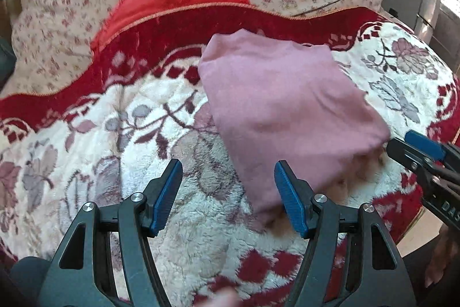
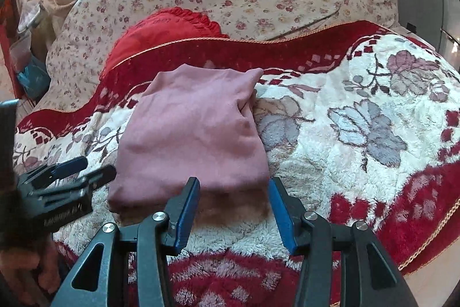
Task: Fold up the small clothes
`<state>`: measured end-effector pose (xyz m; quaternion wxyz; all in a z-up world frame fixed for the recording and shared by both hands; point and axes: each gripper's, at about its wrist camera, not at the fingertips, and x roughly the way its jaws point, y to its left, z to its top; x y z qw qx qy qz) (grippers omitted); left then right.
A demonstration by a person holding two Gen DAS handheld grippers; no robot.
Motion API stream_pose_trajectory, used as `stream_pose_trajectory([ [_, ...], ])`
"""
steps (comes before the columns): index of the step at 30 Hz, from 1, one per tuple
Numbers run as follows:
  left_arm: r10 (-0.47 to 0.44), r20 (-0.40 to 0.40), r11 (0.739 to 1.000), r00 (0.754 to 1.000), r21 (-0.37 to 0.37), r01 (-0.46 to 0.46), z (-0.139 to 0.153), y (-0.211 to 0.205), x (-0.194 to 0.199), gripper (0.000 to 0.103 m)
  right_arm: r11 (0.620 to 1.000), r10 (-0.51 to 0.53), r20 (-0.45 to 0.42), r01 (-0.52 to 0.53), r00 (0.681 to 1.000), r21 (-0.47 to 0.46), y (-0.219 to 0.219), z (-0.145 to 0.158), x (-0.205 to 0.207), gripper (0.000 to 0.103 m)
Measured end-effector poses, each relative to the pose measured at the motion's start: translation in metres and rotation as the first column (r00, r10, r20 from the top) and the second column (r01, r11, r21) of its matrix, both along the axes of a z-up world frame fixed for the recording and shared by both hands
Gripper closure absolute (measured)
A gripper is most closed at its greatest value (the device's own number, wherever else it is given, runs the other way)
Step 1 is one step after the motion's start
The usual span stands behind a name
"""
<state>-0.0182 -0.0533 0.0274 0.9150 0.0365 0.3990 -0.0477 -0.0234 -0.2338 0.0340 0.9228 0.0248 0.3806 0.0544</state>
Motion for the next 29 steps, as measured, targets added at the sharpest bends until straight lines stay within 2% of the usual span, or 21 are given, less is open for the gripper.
stream_pose_trajectory([
  [1,-0.007,0.018,1.000,1.000,0.002,0.006,0.003,-0.002,-0.002,0.034,1.000,0.000,0.005,0.000,1.000,-0.004,0.001,0.001,-0.001,0.055],
  [2,-0.010,0.030,1.000,0.999,0.003,0.009,0.006,-0.003,-0.003,0.026,1.000,0.003,0.009,-0.003,1.000,-0.003,0.001,0.002,-0.002,0.055],
  [4,-0.030,0.067,0.999,0.997,-0.008,0.031,0.012,-0.006,-0.007,0.018,1.000,0.011,0.019,-0.011,1.000,-0.003,0.002,0.004,-0.003,0.055],
  [6,-0.035,0.083,0.999,0.996,-0.028,0.038,0.014,-0.006,-0.008,0.018,1.000,0.012,0.029,-0.012,0.999,-0.003,0.003,0.005,-0.004,0.055],
  [9,-0.039,0.070,0.997,0.997,-0.071,0.044,0.013,-0.005,-0.005,0.001,1.000,0.023,0.027,-0.022,0.999,-0.004,0.004,0.004,-0.003,0.055],
  [12,-0.043,0.053,0.994,0.998,-0.100,0.049,0.012,-0.004,-0.005,0.001,0.999,0.037,0.027,-0.037,0.999,-0.009,0.008,0.003,-0.003,0.055],
  [18,-0.043,0.018,0.994,0.999,-0.104,0.045,0.008,-0.003,-0.002,0.001,0.997,0.069,0.036,-0.068,0.997,-0.026,0.018,0.001,-0.002,0.055],
  [22,-0.055,0.020,0.995,0.998,-0.084,0.057,0.005,-0.006,-0.004,0.001,0.997,0.072,0.050,-0.071,0.996,-0.028,0.022,0.002,-0.001,0.055],
  [29,-0.045,0.043,0.994,0.998,-0.102,0.049,0.006,0.000,-0.005,0.001,0.998,0.066,0.070,-0.065,0.995,-0.024,0.022,0.005,-0.001,0.055],
])
